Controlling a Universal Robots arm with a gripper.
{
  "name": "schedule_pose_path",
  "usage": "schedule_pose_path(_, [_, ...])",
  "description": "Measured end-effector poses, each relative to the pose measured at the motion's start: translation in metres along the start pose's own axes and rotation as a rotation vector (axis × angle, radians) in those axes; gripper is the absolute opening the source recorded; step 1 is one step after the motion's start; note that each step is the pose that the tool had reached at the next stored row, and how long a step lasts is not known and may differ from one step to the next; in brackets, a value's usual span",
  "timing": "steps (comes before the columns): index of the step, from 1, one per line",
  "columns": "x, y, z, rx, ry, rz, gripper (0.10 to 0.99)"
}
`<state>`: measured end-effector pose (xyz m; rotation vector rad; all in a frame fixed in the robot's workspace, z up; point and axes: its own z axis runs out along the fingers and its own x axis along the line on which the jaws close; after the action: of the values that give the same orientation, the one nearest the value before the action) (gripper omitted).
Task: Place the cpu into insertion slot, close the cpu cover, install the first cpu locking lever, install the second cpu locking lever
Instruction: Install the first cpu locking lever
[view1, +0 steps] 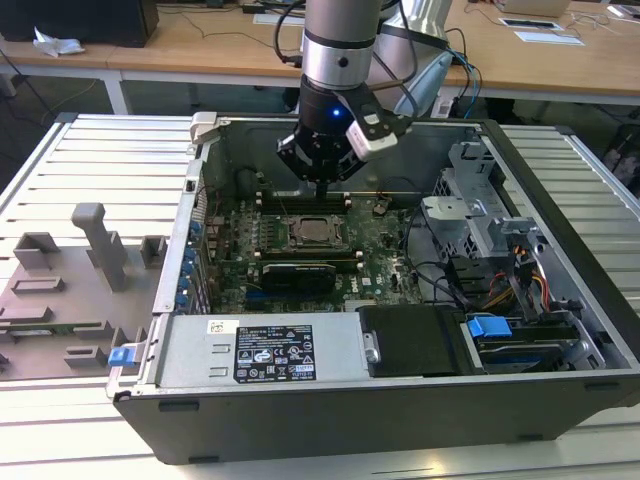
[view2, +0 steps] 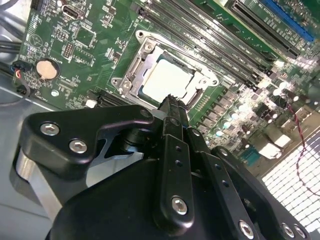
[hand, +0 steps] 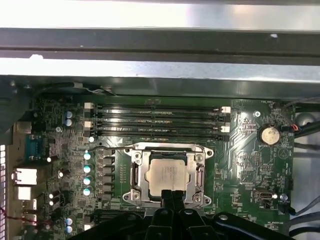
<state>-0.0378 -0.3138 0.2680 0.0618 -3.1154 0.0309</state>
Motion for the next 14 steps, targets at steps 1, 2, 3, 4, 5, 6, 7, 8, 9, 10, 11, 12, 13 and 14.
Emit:
schedule_pose_path(1, [0.0000,0.0000,0.0000,0.000,-0.0002,-0.008,0.106])
schedule_pose_path(2, [0.0000,0.0000,0.0000,0.000,-0.0003,-0.015,0.106])
schedule_pose_path(3, [0.0000,0.0000,0.0000,0.001,-0.0004,-0.025,0.106])
schedule_pose_path(4, [0.0000,0.0000,0.0000,0.001,-0.0006,-0.033,0.106])
schedule_pose_path(5, [0.0000,0.0000,0.0000,0.001,-0.0008,-0.044,0.106])
schedule_pose_path(6, [0.0000,0.0000,0.0000,0.001,-0.0010,-0.052,0.106])
schedule_pose_path(7, [0.0000,0.0000,0.0000,0.002,-0.0012,-0.064,0.106])
schedule_pose_path(8, [0.0000,0.0000,0.0000,0.002,-0.0015,-0.074,0.106])
schedule_pose_path(9, [0.0000,0.0000,0.0000,0.002,-0.0017,-0.087,0.106])
schedule_pose_path(10, [0.0000,0.0000,0.0000,-0.003,-0.0024,-0.098,0.106])
schedule_pose_path(11, [0.0000,0.0000,0.0000,-0.023,-0.0041,-0.098,0.106])
schedule_pose_path(12, [0.0000,0.0000,0.0000,-0.033,-0.0049,-0.098,0.106])
schedule_pose_path(13, [0.0000,0.0000,0.0000,-0.034,-0.0051,-0.098,0.106])
schedule_pose_path(14, [0.0000,0.0001,0.0000,-0.034,-0.0052,-0.098,0.106])
